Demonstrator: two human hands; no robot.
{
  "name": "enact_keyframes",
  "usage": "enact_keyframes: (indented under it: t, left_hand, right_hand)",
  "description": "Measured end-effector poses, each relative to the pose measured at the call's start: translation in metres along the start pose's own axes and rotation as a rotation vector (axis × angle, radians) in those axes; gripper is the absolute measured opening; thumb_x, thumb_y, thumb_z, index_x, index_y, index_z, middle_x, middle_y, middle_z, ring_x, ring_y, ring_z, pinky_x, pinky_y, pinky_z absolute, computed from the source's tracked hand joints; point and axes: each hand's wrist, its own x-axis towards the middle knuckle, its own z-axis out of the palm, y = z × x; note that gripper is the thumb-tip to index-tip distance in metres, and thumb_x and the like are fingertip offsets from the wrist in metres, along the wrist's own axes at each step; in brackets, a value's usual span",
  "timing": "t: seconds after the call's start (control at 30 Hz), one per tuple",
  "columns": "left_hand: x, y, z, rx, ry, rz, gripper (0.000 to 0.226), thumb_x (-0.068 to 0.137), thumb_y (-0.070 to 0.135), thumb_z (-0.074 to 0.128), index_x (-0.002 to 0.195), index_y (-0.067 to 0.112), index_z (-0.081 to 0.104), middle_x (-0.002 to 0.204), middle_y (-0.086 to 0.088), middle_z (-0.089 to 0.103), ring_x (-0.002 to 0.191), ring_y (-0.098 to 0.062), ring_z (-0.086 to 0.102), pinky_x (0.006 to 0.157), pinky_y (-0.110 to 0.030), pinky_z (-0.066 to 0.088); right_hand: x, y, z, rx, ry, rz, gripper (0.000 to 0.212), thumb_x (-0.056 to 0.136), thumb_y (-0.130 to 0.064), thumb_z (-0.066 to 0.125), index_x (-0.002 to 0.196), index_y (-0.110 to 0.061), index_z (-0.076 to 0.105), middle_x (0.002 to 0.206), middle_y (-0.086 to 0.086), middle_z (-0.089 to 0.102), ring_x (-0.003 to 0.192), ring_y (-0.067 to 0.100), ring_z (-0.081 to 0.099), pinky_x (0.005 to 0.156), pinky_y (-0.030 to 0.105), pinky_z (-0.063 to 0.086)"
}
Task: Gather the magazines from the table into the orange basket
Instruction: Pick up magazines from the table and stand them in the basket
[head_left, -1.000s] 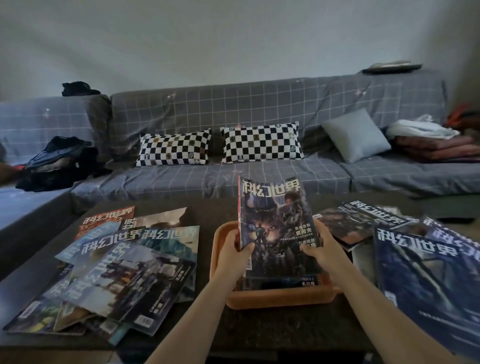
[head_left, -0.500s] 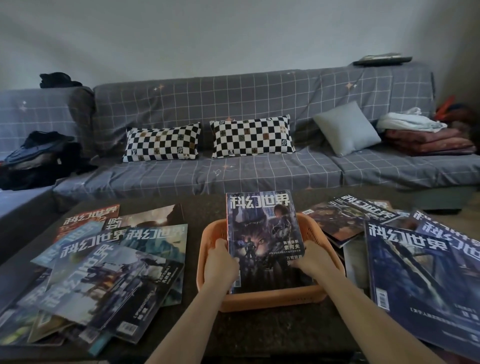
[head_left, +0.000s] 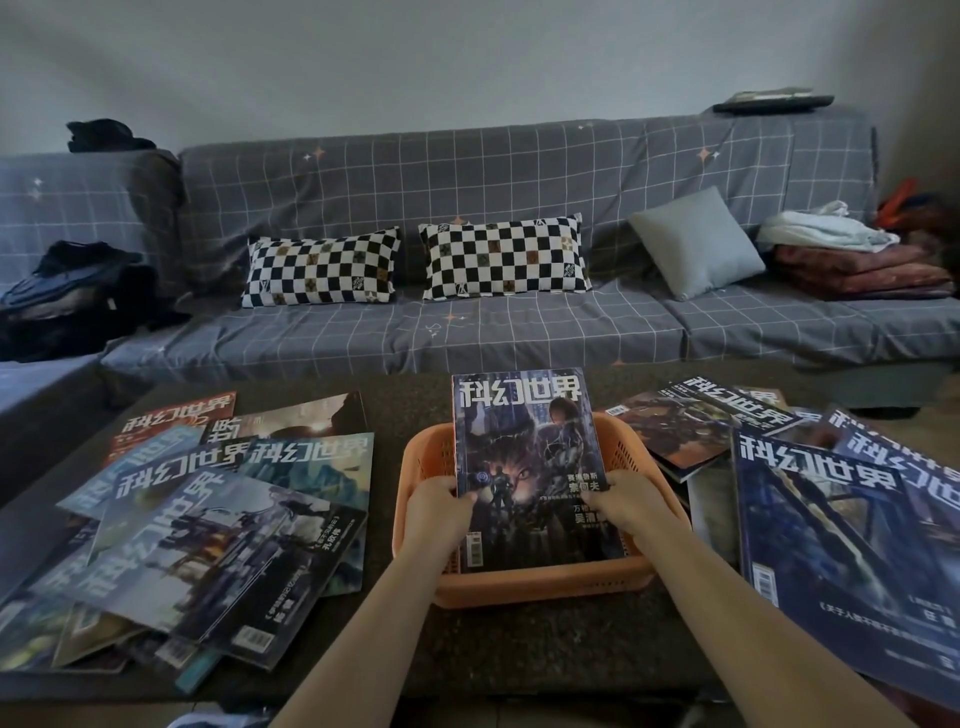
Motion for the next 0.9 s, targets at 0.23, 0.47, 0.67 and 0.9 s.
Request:
enact_keyframes:
  t: [0.23, 0.47, 0.67, 0.9]
  left_hand:
    - [-0.012, 0.009, -0.001, -0.016, 0.027, 0.025, 0.021, 0.097, 0.026, 0.053, 0.078, 0.033, 0.054, 0.071, 0.01, 0.064, 0.064, -0.001, 0.062, 0.051, -0.015, 0.041]
    - [-0.033, 0.013, -0.016, -0.127, 0.188, 0.192, 0.042, 0.097, 0.028, 0.052, 0.139, 0.03, 0.046, 0.113, 0.019, 0.06, 0.082, 0.023, 0.055, 0.062, -0.005, 0.043]
    - [-0.041, -0.002, -0.058, -0.191, 0.313, 0.222, 0.04, 0.096, 0.024, 0.054, 0.136, 0.028, 0.047, 0.137, 0.003, 0.051, 0.093, 0.004, 0.052, 0.062, -0.01, 0.037]
    - [-0.048, -0.047, -0.108, -0.22, 0.411, 0.14, 0.038, 0.096, 0.021, 0.054, 0.134, 0.026, 0.049, 0.128, 0.002, 0.055, 0.105, -0.006, 0.055, 0.076, -0.019, 0.048]
  right_hand:
    - [-0.007, -0.001, 0.0, 0.056, 0.038, -0.043, 0.019, 0.092, -0.028, 0.056, 0.102, -0.014, 0.064, 0.084, -0.001, 0.066, 0.076, 0.012, 0.061, 0.063, 0.026, 0.048]
    - [-0.032, -0.013, 0.007, 0.105, 0.243, -0.314, 0.038, 0.092, -0.03, 0.056, 0.129, -0.023, 0.053, 0.11, -0.004, 0.068, 0.073, 0.001, 0.061, 0.055, 0.018, 0.05]
    - [-0.058, -0.06, 0.039, 0.222, 0.182, -0.509, 0.043, 0.089, -0.027, 0.062, 0.13, -0.017, 0.053, 0.126, -0.002, 0.061, 0.105, 0.005, 0.057, 0.091, 0.021, 0.046]
    - [-0.079, -0.11, 0.101, 0.284, 0.011, -0.643, 0.034, 0.09, -0.025, 0.061, 0.123, -0.023, 0.057, 0.107, -0.013, 0.063, 0.089, -0.006, 0.059, 0.069, 0.008, 0.047]
